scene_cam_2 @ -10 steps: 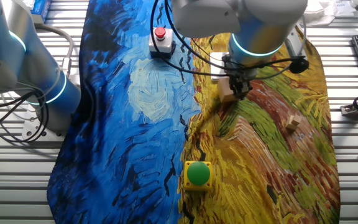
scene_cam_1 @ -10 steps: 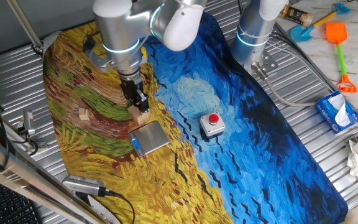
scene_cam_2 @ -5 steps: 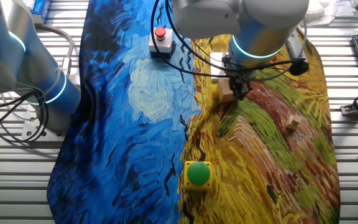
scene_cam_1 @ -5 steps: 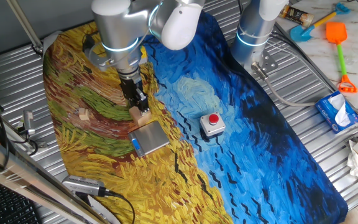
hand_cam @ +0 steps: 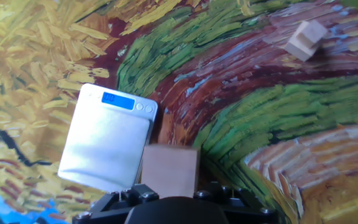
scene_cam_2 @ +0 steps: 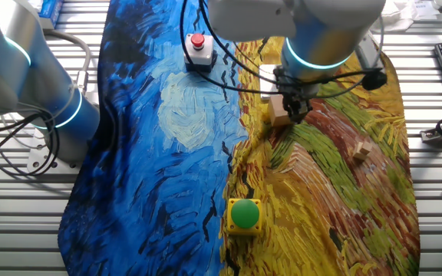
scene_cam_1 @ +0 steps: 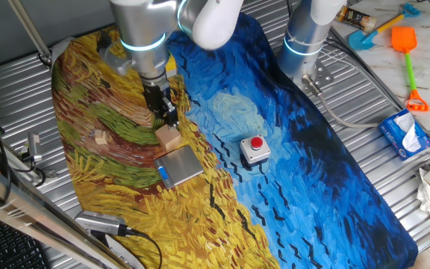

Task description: Remove the object from the scale

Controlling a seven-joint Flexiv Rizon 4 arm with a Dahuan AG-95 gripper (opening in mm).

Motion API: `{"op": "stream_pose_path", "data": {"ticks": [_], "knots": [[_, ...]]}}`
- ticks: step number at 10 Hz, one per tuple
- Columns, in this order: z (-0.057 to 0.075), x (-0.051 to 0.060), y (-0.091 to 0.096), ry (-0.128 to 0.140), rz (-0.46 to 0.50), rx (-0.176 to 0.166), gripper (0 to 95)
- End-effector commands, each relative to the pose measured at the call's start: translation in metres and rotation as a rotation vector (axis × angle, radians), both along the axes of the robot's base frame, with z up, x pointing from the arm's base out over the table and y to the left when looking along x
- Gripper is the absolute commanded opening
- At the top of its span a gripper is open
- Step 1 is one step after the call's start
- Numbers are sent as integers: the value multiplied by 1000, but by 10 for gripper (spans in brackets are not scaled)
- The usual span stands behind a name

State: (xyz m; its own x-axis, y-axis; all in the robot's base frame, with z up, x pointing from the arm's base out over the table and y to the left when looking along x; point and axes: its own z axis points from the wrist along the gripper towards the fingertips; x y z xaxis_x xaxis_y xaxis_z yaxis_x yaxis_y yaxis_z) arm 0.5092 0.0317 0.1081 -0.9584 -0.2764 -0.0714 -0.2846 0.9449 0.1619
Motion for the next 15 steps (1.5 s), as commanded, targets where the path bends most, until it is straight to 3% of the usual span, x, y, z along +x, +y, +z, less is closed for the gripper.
{"op": "stream_pose_path", "data": {"ticks": [1,2,3,4,5,6,7,8,13,15], "knots": [[10,-1,0,-5,14,-1,570],[20,-2,0,-4,14,-4,570],[26,-2,0,-2,9,-5,380],[40,-2,6,10,-2,-28,0],[52,0,13,19,-10,-49,0],[52,0,13,19,-10,-49,0],[70,3,31,46,-15,-81,0],[79,6,47,57,-33,-95,0],[96,16,128,82,-90,-125,0],[94,17,145,83,-107,-122,0]]}}
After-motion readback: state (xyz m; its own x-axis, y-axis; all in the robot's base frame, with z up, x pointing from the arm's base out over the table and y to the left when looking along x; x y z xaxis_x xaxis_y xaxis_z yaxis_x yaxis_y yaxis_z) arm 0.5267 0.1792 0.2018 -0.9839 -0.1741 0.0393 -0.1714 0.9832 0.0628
